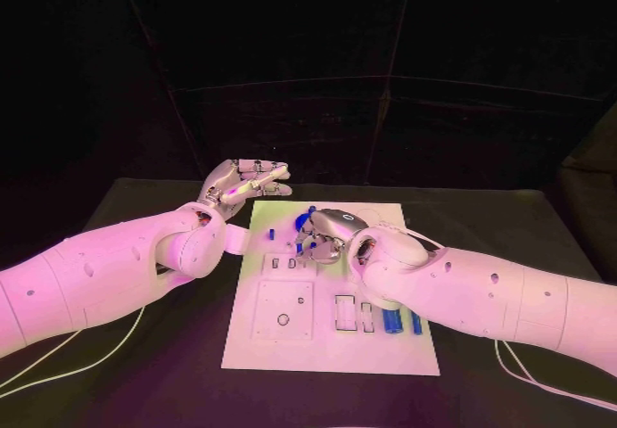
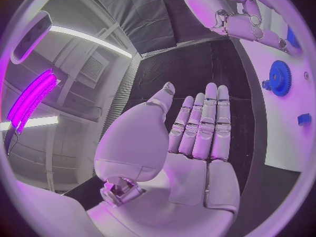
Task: Assemble the parts on the task board
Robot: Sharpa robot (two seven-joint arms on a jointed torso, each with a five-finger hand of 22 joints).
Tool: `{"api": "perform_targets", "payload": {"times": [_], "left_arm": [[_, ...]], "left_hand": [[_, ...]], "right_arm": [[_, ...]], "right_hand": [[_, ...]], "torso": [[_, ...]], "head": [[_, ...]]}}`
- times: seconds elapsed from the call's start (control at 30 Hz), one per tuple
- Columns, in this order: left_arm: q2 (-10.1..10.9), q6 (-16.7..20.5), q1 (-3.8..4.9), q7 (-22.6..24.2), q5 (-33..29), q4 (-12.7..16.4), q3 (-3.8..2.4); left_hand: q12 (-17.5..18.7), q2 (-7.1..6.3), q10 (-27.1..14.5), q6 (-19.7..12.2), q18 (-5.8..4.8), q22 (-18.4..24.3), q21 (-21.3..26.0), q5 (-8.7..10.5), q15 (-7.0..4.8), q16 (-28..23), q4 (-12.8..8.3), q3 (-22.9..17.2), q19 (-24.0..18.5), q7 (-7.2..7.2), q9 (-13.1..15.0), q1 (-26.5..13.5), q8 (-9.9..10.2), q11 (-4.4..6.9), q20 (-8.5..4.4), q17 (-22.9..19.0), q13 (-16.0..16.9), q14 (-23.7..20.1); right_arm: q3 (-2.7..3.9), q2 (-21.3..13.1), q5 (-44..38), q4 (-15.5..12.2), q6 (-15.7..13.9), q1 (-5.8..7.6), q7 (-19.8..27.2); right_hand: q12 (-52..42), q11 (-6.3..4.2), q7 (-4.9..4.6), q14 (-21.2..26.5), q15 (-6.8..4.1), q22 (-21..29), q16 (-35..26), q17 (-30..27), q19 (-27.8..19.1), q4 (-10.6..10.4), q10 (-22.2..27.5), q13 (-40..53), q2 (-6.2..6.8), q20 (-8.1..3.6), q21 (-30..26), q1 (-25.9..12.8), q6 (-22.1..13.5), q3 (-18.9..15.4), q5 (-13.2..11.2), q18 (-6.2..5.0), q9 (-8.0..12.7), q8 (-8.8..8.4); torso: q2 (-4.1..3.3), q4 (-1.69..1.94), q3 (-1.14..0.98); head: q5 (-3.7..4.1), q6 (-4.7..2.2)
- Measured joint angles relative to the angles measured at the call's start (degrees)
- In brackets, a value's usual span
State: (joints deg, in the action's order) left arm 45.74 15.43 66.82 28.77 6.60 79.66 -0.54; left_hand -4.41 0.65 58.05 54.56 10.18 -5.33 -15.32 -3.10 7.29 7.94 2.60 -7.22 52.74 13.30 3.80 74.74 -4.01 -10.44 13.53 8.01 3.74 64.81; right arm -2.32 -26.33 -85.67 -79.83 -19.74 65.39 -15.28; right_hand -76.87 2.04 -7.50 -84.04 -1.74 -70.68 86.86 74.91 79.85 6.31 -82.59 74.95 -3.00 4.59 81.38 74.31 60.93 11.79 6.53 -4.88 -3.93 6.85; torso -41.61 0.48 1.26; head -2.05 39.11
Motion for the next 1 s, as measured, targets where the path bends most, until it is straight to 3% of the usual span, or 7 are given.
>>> {"api": "perform_targets", "payload": {"times": [1.0], "left_arm": [[-0.18, -0.03, 0.00, -0.04, -0.06, -0.32, 0.00]], "left_hand": [[0.00, 0.00, 0.00, 0.00, 0.00, -0.01, 0.00, 0.00, 0.00, 0.00, 0.00, 0.00, 0.00, 0.00, 0.00, 0.00, 0.00, 0.00, 0.00, 0.03, 0.00, 0.00]], "right_arm": [[0.06, -1.08, -0.61, -1.06, 1.79, -0.99, 0.36]], "right_hand": [[0.22, 0.00, 0.01, 0.00, 0.00, 0.00, 0.00, -0.01, 0.00, 0.00, 0.00, 0.00, 0.35, 0.00, 0.00, -0.84, 0.00, -0.02, 0.27, 0.00, 0.07, -0.35]], "torso": [[0.02, -0.06, 0.02]], "head": [[-0.41, 0.51]]}}
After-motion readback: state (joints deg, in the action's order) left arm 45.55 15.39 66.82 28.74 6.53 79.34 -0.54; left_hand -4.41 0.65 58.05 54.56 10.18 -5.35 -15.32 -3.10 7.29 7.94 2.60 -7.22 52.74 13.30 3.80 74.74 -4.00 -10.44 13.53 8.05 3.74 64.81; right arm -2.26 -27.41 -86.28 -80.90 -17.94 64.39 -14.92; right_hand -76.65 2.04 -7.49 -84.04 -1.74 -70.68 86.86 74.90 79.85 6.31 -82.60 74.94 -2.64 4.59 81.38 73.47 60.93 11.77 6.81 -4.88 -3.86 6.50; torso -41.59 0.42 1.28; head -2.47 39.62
